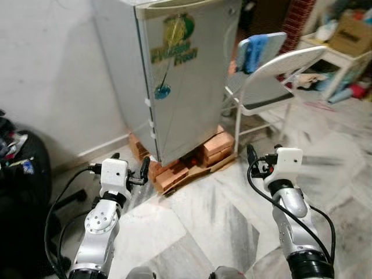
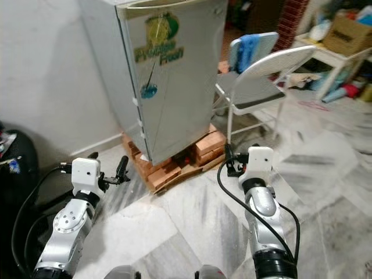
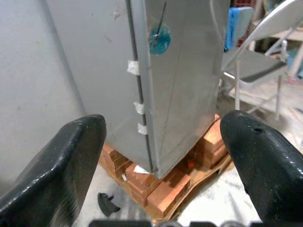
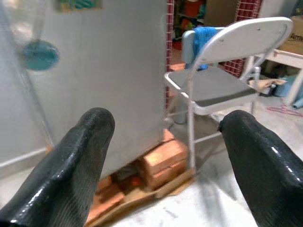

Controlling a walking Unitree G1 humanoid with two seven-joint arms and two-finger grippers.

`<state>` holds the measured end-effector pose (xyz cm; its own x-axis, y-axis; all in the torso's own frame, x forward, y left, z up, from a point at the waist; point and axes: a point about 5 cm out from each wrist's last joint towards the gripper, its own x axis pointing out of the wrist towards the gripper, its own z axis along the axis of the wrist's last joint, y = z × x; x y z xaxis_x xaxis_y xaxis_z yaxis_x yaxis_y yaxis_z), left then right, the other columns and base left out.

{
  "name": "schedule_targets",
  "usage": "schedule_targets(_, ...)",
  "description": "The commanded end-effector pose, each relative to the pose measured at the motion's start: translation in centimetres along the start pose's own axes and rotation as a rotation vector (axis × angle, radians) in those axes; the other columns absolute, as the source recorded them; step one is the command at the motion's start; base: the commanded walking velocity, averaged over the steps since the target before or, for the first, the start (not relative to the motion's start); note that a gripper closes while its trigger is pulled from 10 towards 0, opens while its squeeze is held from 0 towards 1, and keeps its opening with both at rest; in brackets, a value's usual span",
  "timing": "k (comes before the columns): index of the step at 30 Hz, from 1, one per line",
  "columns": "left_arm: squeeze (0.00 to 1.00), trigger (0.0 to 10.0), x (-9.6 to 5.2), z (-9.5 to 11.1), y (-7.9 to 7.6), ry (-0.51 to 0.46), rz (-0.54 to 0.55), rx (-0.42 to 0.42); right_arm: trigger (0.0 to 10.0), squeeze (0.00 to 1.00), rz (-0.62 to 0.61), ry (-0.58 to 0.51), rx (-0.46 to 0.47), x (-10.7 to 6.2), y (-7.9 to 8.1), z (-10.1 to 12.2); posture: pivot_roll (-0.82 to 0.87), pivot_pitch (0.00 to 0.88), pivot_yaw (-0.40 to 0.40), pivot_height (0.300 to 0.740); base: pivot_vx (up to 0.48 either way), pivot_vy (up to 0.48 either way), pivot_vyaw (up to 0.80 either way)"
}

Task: Restocking fridge

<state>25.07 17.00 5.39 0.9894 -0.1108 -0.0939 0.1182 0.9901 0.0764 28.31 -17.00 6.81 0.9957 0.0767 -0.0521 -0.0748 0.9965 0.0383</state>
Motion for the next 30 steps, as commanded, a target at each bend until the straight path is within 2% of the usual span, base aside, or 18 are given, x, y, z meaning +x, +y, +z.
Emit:
schedule_targets(1, 0.00, 10.0, 0.34, 0.44, -0.62, -0.018, -0.015, -0.019, 10.0, 0.00, -0.009, -0.023, -0.026, 0.28, -0.87, 0.75, -0.04, 0.000, 0.001, 0.740, 0.274, 0.394, 0.00)
schedule_targets(12, 0.00, 10.0, 0.38, 0.59, -0.81, -0.028, -0.022, -0.011, 10.0, 0.00, -0.008, -0.024, -0.032, 0.36, -0.85, 0.85, -0.03, 0.000, -0.006, 0.740, 0.273, 0.395, 0.00)
schedule_targets(19, 0.00, 10.0, 0.57, 1.02, -0.76, -0.050, -0.014, 0.003, 10.0, 0.00, 0.009, -0.007, -0.029, 0.09, -0.29, 0.36, -0.02, 0.000, -0.027, 0.740, 0.277, 0.392, 0.00)
schedule_targets(30, 0.00, 10.0, 0.59, 0.78, -1.40, -0.043, -0.030, -0.010, 10.0, 0.00, 0.012, -0.010, -0.035, 0.69, -0.39, 0.64, -0.01, 0.000, -0.030, 0.740, 0.358, 0.311, -0.80)
